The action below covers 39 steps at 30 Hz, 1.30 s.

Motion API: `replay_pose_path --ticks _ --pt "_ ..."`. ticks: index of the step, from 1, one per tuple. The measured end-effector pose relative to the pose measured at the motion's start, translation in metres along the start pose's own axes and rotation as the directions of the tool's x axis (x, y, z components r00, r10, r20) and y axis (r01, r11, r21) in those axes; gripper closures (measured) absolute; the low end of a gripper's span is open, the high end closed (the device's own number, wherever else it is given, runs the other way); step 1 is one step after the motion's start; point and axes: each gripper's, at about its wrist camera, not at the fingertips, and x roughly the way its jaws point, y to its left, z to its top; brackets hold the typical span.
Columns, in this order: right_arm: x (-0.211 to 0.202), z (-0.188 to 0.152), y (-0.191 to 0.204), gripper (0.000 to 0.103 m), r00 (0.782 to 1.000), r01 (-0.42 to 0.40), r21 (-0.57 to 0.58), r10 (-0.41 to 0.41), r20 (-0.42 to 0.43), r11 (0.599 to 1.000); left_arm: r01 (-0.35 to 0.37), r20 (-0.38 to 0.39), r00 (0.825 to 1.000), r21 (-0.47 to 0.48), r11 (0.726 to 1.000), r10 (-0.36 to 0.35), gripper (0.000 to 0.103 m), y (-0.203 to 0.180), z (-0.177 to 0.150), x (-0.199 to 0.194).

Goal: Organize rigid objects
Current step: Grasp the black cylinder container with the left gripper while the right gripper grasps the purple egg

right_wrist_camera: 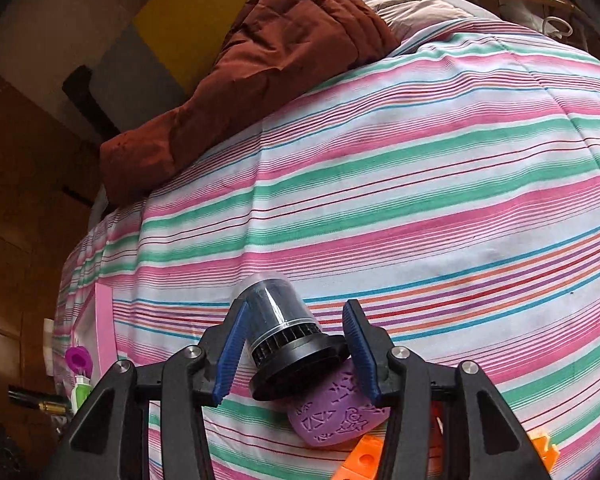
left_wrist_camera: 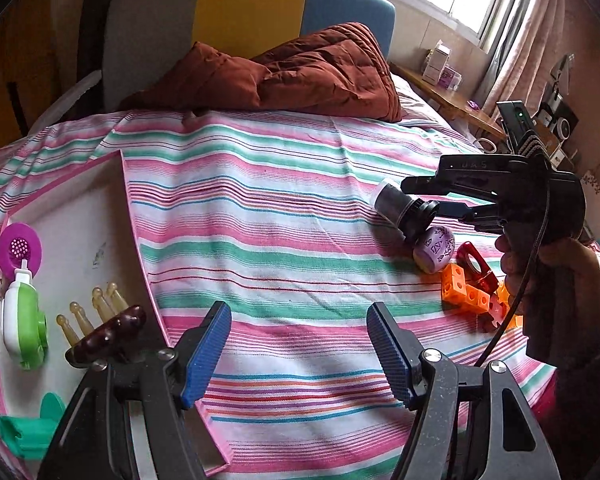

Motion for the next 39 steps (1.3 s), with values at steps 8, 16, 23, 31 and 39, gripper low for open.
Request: replay_pose_path --ticks 8,16,23,31,39 --pt "-0.006 -0.005 0.016 0.053 0.987 -0.156 -0.022 0.155 -0.036 0.988 0.028 0.006 1.000 -0.009 1.000 -0.028 0.023 -0.007 0.015 0.009" --pt "-0.026 0.006 -0.009 0.053 0.995 -0.079 0.086 0.074 0.069 0.993 0.084 0.003 0.996 0.046 0.995 -0.084 0.017 -0.040 0.045 0.035" --pt "-0.034 0.011 -0.032 0.053 0.994 -0.064 0.191 0.045 0.100 0.980 0.146 -0.047 0.988 -0.001 0.989 -0.146 0.017 -0.062 0.072 0.069" --pt "-0.043 0.015 -0.034 0.052 0.989 -0.056 0.191 0.028 0.146 0.980 0.155 -0.100 0.981 -0.095 0.983 -0.165 0.018 -0.074 0.099 0.110" --pt "-0.044 0.017 -0.035 0.052 0.989 -0.039 0.181 0.012 0.148 0.983 0.151 -0.160 0.973 -0.097 0.984 -0.165 0.052 -0.071 0.087 0.141"
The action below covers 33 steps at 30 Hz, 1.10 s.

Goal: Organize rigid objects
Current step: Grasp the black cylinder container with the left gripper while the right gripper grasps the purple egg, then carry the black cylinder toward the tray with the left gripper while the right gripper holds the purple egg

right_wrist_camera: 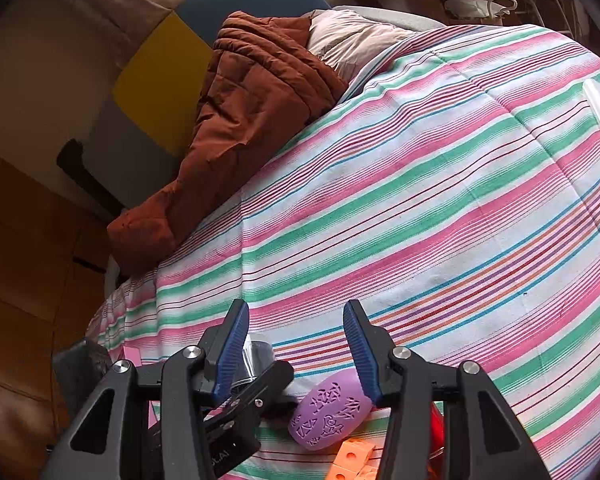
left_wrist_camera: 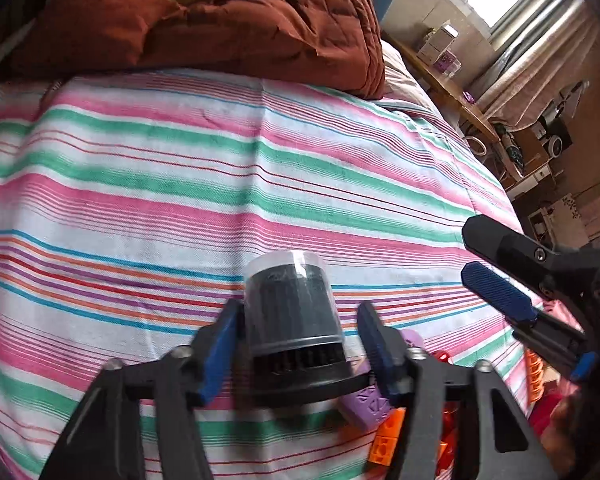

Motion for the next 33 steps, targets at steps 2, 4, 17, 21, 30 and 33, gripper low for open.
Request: replay_pose_path --ticks 2,4,17,21,30,33 --pt "0.003 0.000 0.000 0.052 1.000 0.008 -0.009 -0.008 -0.013 1.000 0.026 0.005 1.000 -0.009 1.000 -0.026 0.054 0.008 -0.005 -0.008" --pt "0.007 -0.001 0.000 0.052 0.999 0.012 -0.019 -0.013 -0.041 1.000 0.022 0.028 0.999 -0.018 1.000 -0.021 0.059 0.017 -0.010 -0.020" --pt "0.038 -0.041 0.038 0.026 0.954 0.125 -0.436 -0.230 -0.195 0.891 -0.099 0.080 0.992 0.068 0.993 0.093 0.059 0.043 -0.064 -0.068" --pt "0.040 -0.051 0.040 0.019 0.939 0.146 -0.516 -0.284 -0.197 0.844 -0.108 0.076 0.992 0.069 0.992 0.103 0.059 0.044 -0.063 -0.067" --pt "0.060 -0.074 0.041 0.025 0.884 0.211 -0.653 -0.427 -0.190 0.727 -0.133 0.059 0.990 0.057 0.989 0.129 0.059 0.044 -0.063 -0.054" --pt "0.059 -0.076 0.041 0.025 0.875 0.282 -0.678 -0.471 -0.109 0.679 -0.158 0.086 0.985 0.073 0.985 0.151 0.059 0.040 -0.065 -0.053"
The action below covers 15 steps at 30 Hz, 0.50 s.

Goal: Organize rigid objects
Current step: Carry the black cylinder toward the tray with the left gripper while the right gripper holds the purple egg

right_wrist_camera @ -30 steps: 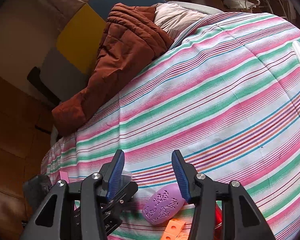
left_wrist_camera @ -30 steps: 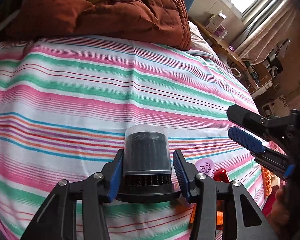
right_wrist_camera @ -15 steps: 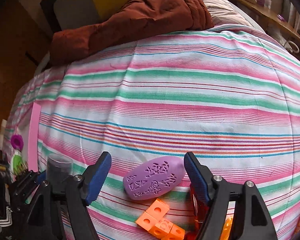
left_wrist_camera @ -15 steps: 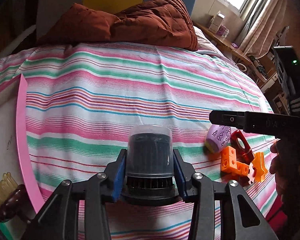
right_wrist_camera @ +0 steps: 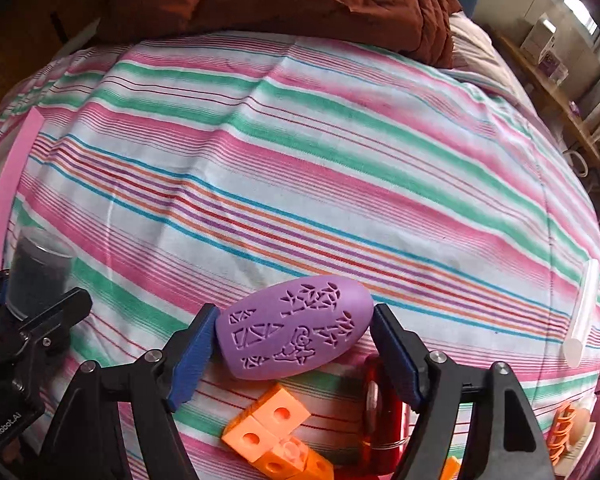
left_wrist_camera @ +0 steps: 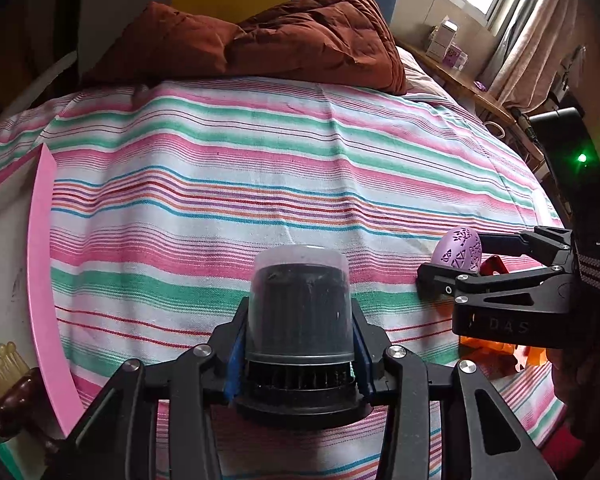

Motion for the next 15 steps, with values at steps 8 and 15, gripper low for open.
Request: replay_pose_path --ticks 8,15 --pt "0.006 -0.002 -0.016 0.025 0.997 -0.076 0.093 0.075 0.005 0.993 -0.028 0.011 1.000 0.006 1.000 0.028 0.059 0.000 0.001 -0.001" --pt "0.005 -0.007 -0.015 0.026 0.997 -0.072 0.077 0.069 0.047 0.994 -0.058 0.055 0.997 0.022 0.998 0.057 0.059 -0.001 -0.002 -0.023"
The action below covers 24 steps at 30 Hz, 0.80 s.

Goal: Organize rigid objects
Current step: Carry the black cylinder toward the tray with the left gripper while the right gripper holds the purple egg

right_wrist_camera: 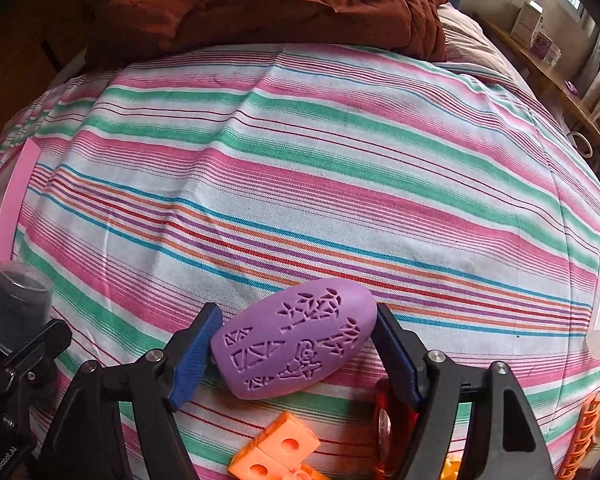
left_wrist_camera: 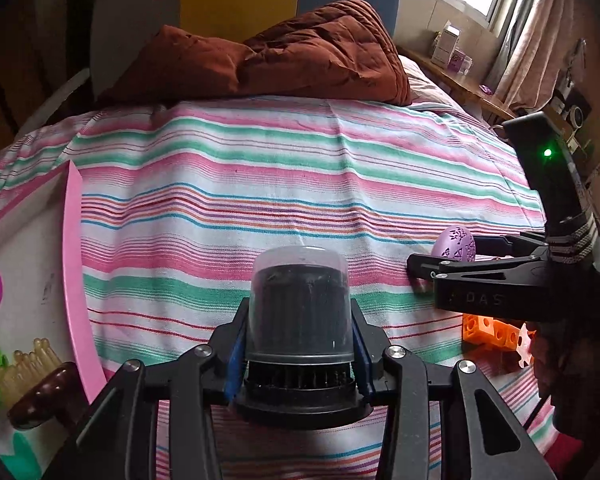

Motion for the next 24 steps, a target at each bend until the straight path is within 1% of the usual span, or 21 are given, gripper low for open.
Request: replay_pose_path --ticks 5,9,16,20,24 --pt "-0.002 -0.004 -0.004 0.026 1.000 -0.003 0.007 0.003 0.012 1.000 -0.009 0.062 0.998 0.005 1.000 0.009 0.059 0.001 0.000 -0.030" --pt "-0.004 -0.006 -0.008 0.026 1.000 -0.007 0.021 0.007 0.016 1.000 -0.011 0.084 0.996 -0.008 1.000 0.011 0.059 0.006 -0.001 -0.048" --pt "-0.009 -0.013 -0.009 0.027 0.999 0.017 0.006 -0.017 0.049 1.000 -0.057 0.124 0.991 -0.017 0.998 0.059 0.059 0.018 -0.010 -0.078" --pt "-0.012 -0.017 -0.010 0.027 0.997 0.030 -0.008 -0.030 0.070 1.000 -0.069 0.136 0.988 -0.040 0.997 0.073 0.059 0.032 -0.015 -0.092" --pt "-0.015 -0.021 -0.015 0.027 0.996 0.024 -0.004 -0.024 0.083 1.000 -0.076 0.145 0.986 -0.061 0.995 0.084 0.059 0.044 -0.020 -0.101"
